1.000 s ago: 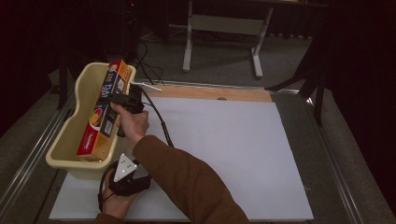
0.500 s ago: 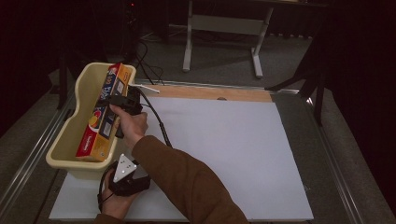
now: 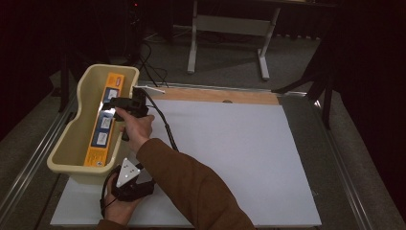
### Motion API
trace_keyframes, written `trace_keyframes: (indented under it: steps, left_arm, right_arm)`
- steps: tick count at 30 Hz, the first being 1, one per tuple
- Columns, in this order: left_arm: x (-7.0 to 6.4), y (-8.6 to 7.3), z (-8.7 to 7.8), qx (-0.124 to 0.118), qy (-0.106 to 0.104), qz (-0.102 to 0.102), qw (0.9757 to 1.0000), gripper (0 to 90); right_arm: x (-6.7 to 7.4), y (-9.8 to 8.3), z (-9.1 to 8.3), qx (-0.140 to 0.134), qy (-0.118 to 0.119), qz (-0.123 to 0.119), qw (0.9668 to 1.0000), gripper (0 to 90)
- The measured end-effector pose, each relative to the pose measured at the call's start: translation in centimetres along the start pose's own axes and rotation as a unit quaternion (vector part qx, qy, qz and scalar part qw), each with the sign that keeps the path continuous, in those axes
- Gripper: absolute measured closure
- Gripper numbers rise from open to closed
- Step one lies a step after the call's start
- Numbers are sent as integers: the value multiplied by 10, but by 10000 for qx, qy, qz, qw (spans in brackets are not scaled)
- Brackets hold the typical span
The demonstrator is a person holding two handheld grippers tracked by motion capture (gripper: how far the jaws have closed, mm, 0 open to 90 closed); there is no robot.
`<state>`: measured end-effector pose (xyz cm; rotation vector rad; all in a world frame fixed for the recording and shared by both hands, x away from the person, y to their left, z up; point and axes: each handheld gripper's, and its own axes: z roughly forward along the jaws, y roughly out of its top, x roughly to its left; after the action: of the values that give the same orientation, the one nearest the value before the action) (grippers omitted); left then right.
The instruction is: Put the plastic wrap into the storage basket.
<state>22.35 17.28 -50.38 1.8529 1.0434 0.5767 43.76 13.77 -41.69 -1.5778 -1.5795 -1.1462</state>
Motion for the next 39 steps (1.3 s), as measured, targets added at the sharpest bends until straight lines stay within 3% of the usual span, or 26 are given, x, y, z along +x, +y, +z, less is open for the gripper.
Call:
trace_keyframes:
  steps: [5,11,17,20,24,29,34,36,37,38,39]
  left_arm:
    - [0,0,0,7,6,14,10000,328]
    - [0,0,0,12,45,25,10000,328]
    - [-1,-1,-1,5,81,48,10000,328]
    - [-1,-1,-2,2,96,41,9999,328]
    - [-1,-1,-2,-1,114,37,9999,328]
    - [-2,-1,-2,20,160,70,9998,327]
    - [-4,0,-1,42,183,122,9997,326]
    - [-4,0,0,46,190,142,9997,326]
    - [-4,1,0,51,185,144,9997,326]
    - [-4,1,0,56,185,149,9997,326]
    - [-4,1,0,60,185,149,9997,326]
  right_arm:
    - [5,0,-6,126,31,-67,9999,346]
    - [4,-1,-11,236,-93,-405,9989,373]
    - [9,-3,-27,160,-193,-1033,9943,394]
    - [10,-6,-38,43,-287,-1410,9896,398]
    - [9,-9,-58,-81,-447,-1941,9799,399]
    - [1,-15,-86,-97,-562,-2437,9682,398]
    - [-9,-23,-116,-100,-790,-2920,9531,394]
    - [-12,-27,-127,-106,-958,-3216,9420,392]
    - [-14,-30,-132,-125,-1072,-3398,9343,392]
    - [-17,-34,-138,-174,-1163,-3646,9237,392]
    - [-19,-36,-142,-203,-1197,-3812,9165,389]
